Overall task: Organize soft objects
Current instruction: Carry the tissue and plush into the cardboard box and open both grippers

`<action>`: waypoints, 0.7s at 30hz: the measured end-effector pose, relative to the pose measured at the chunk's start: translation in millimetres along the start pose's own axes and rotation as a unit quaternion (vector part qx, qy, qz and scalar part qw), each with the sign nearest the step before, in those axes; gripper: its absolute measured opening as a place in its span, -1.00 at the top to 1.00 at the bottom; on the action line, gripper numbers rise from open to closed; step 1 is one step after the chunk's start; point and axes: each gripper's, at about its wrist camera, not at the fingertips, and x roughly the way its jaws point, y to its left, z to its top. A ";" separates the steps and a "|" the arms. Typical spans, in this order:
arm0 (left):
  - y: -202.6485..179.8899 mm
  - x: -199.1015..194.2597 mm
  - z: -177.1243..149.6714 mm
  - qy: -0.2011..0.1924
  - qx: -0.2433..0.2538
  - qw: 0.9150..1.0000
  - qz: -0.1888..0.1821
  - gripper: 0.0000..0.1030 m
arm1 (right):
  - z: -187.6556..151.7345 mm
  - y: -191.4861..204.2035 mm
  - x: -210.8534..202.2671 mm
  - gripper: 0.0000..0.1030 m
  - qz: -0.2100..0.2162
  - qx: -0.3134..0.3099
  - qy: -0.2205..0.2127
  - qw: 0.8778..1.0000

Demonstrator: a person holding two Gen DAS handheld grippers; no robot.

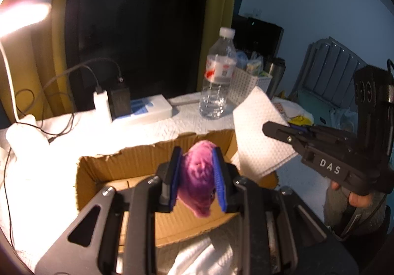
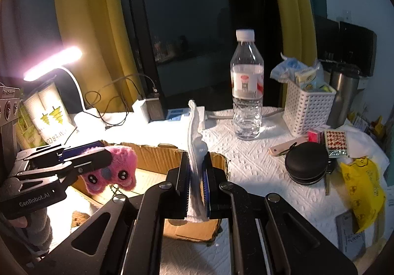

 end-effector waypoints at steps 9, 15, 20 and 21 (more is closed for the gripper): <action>4.1 29.6 -7.6 0.039 -0.008 0.999 -0.007 0.44 | -11.1 -6.0 32.1 0.80 0.004 0.008 0.035 0.999; -1.5 27.3 -6.8 0.041 -0.002 0.999 -0.011 0.24 | -15.0 -5.0 39.8 0.50 0.004 0.009 0.055 0.998; -5.3 11.8 -6.8 0.028 -0.003 0.999 -0.021 -0.34 | -13.1 -4.4 26.2 0.27 -0.005 0.014 0.046 0.999; -6.2 9.1 -6.4 0.026 -0.001 0.999 -0.020 -0.34 | -12.4 -3.5 21.9 0.27 -0.008 0.014 0.044 0.999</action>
